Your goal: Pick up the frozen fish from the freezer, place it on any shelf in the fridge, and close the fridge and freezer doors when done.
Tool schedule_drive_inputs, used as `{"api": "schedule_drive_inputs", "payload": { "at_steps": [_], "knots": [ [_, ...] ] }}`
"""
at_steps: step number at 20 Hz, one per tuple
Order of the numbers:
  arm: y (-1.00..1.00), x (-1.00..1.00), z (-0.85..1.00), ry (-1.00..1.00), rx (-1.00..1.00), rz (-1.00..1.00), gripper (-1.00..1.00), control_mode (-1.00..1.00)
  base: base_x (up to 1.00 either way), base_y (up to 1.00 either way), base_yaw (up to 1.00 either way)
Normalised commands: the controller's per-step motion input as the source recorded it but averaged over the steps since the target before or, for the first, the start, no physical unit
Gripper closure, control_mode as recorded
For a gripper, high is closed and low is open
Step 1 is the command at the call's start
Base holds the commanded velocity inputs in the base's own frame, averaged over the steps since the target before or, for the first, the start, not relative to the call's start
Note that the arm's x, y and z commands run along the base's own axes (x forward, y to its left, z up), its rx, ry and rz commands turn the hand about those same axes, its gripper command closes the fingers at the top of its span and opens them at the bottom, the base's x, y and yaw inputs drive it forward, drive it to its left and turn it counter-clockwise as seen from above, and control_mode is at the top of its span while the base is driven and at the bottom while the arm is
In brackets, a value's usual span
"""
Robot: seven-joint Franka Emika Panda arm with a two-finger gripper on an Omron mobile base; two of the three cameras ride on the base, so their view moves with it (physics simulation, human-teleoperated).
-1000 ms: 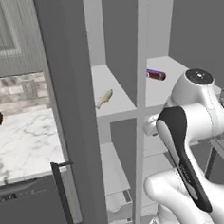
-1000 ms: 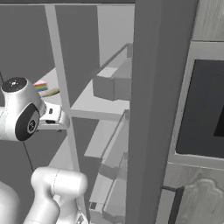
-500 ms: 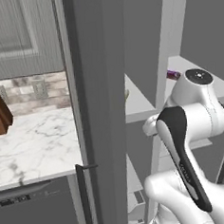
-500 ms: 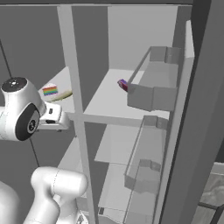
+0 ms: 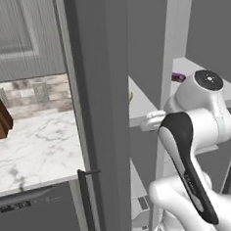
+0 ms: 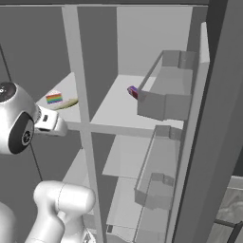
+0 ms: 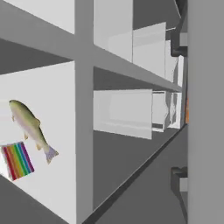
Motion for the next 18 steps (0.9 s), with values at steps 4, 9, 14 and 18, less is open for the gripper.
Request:
{"api": "schedule_drive_inputs", "payload": {
  "at_steps": [4, 9, 14, 18],
  "knots": [
    [0.00, 0.44, 0.32, -0.05, 0.27, -0.21, -1.00, -1.00, 0.00, 0.00, 0.00],
    [0.09, 0.89, 0.51, 0.06, 0.08, -0.16, -1.00, -1.00, 0.00, 0.00, 0.00],
    [0.16, 0.92, 0.36, 0.27, -0.03, -0.12, -1.00, -1.00, 0.00, 0.00, 0.00],
    [0.08, 0.15, -0.15, 0.15, -0.01, 0.00, -1.00, -1.00, 0.00, 0.00, 0.00]
  ]
}}
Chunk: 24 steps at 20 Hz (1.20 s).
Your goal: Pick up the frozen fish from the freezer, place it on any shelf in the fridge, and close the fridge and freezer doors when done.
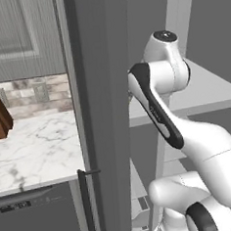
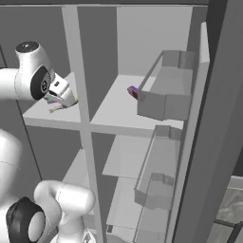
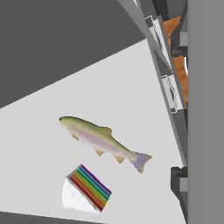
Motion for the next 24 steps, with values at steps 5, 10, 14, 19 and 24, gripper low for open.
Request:
{"api": "schedule_drive_inputs", "payload": {
  "at_steps": [5, 10, 14, 19, 24],
  "knots": [
    [0.08, 0.10, -0.73, 0.08, 0.01, 0.00, -1.00, -1.00, 0.00, 0.00, 0.00],
    [0.09, 0.43, -0.45, 0.00, 0.03, 0.00, -1.00, -1.00, 0.00, 0.00, 0.00],
    [0.12, 0.68, -0.03, 0.00, 0.00, 0.00, -1.00, -1.00, 0.00, 0.00, 0.00],
    [0.11, 0.76, -0.03, 0.00, 0.00, 0.00, -1.00, -1.00, 0.00, 0.00, 0.00],
    [0.13, 0.56, -0.36, 0.00, 0.00, 0.00, -1.00, -1.00, 0.00, 0.00, 0.00]
  ]
}}
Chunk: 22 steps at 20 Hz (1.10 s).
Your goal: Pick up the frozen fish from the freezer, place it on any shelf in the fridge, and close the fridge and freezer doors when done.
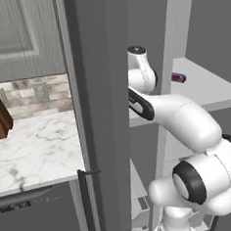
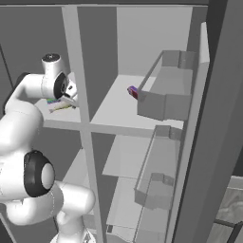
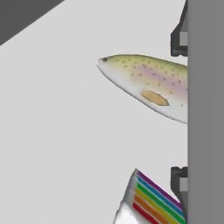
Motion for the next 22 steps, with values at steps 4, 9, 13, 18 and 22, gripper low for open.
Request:
{"api": "schedule_drive_inputs", "payload": {
  "at_steps": [4, 9, 13, 18, 22],
  "knots": [
    [0.17, 0.57, -0.40, 0.00, 0.00, 0.00, -1.00, -1.00, 0.00, 0.00, 0.00],
    [0.01, -0.55, -0.88, 0.00, 0.00, 0.00, 1.00, -1.00, 0.00, 0.00, 0.00],
    [-0.09, -0.40, -0.33, -0.05, 0.00, 0.00, 1.00, -1.00, 0.00, 0.00, 0.00],
    [0.00, -0.18, 0.00, 0.00, 0.00, 0.00, 1.00, -1.00, 0.00, 0.00, 0.00],
    [0.00, -0.86, 0.28, -0.03, 0.01, 0.00, 1.00, -1.00, 0.00, 0.00, 0.00]
  ]
}}
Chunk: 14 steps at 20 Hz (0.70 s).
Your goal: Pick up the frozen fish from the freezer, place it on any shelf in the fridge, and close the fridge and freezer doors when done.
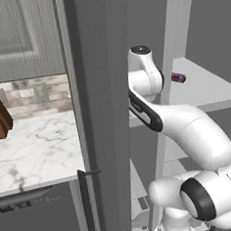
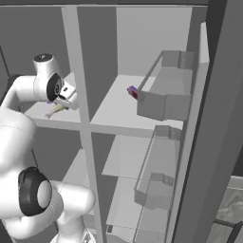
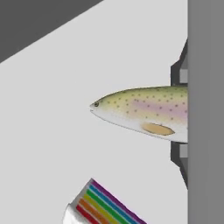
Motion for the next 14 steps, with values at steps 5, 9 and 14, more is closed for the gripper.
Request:
{"api": "schedule_drive_inputs", "payload": {
  "at_steps": [5, 9, 14],
  "knots": [
    [-0.04, -1.00, 0.29, -0.05, 0.04, 0.00, 1.00, -1.00, 0.00, 0.00, 0.00],
    [-0.19, -1.00, 0.03, -0.04, 0.02, 0.00, 1.00, -1.00, 0.00, 0.00, 0.00],
    [-0.69, -1.00, 0.00, 0.00, 0.00, -0.01, 1.00, -1.00, 0.00, 0.00, 0.00]
  ]
}}
